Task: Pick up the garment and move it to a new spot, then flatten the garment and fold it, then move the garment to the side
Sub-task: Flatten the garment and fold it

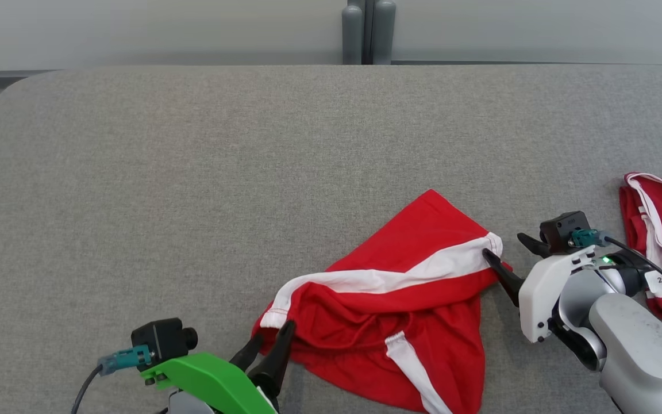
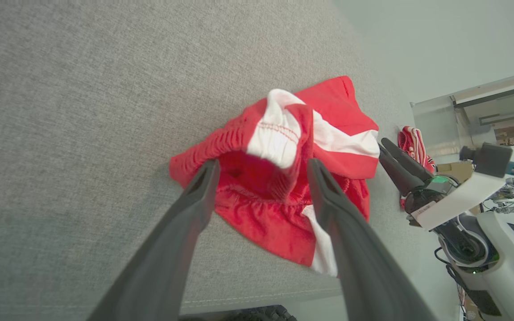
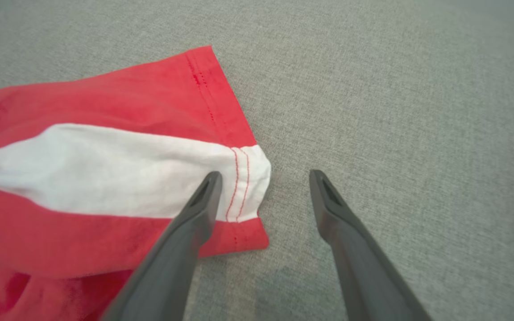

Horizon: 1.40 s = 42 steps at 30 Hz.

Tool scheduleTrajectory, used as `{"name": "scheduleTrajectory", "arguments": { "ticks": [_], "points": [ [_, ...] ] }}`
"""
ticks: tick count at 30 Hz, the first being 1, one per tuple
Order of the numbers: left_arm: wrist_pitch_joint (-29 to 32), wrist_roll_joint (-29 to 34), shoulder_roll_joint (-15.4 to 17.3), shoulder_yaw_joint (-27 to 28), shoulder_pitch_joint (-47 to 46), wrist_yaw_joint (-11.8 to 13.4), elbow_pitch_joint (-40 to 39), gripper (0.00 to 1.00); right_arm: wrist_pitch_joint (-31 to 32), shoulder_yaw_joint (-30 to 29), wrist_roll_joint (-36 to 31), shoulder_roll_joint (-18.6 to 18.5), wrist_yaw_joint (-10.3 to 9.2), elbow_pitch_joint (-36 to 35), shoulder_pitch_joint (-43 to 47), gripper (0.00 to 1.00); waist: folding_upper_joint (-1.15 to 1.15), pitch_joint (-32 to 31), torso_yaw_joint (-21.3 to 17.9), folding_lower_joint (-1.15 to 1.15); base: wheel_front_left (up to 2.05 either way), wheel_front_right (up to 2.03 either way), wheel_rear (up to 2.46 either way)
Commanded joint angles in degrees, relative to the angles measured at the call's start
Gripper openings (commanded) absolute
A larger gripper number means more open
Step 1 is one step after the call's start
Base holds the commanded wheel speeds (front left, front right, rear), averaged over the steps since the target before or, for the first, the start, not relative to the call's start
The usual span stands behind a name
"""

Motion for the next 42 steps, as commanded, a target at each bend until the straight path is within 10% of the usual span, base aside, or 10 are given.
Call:
{"name": "scheduleTrajectory", "arguments": {
  "ticks": [1, 17, 19, 22, 42],
  "points": [
    [-0.6, -0.1, -0.1, -0.1, -0.8, 0.0, 0.4, 1.00, -0.3, 0.2, 0.2, 0.0, -0.09, 0.3, -0.6, 1.00, 0.00, 0.1, -0.1, 0.00, 0.00, 0.00, 0.00],
    [-4.7, -1.5, -0.4, -0.5, -4.9, 1.0, 5.8, 1.00, -1.2, 1.7, 1.1, -0.7, -0.09, 1.8, -1.5, 1.00, 0.00, 0.8, -0.8, 0.00, 0.00, 0.00, 0.00],
    [-5.8, -1.8, -0.4, -0.2, -5.6, 1.3, 6.9, 0.42, -1.2, 1.8, 1.2, -0.6, -0.09, 1.8, -1.6, 1.00, 0.00, 1.0, -0.9, 0.00, 0.00, 0.00, 0.00],
    [-7.2, -2.3, -0.5, 0.1, -6.5, 1.1, 8.5, 0.00, -1.4, 1.9, 1.2, -0.5, -0.09, 1.9, -1.6, 1.00, 0.00, 1.2, -1.1, 0.00, 0.00, 0.00, 0.00],
    [-8.8, 1.2, 5.9, -2.6, -3.7, -3.7, 4.8, 0.00, 2.0, 2.4, 3.6, -3.2, -0.08, -4.1, 1.5, 1.00, 0.00, 1.8, -2.0, 0.00, 0.00, 0.00, 0.00]
  ]
}}
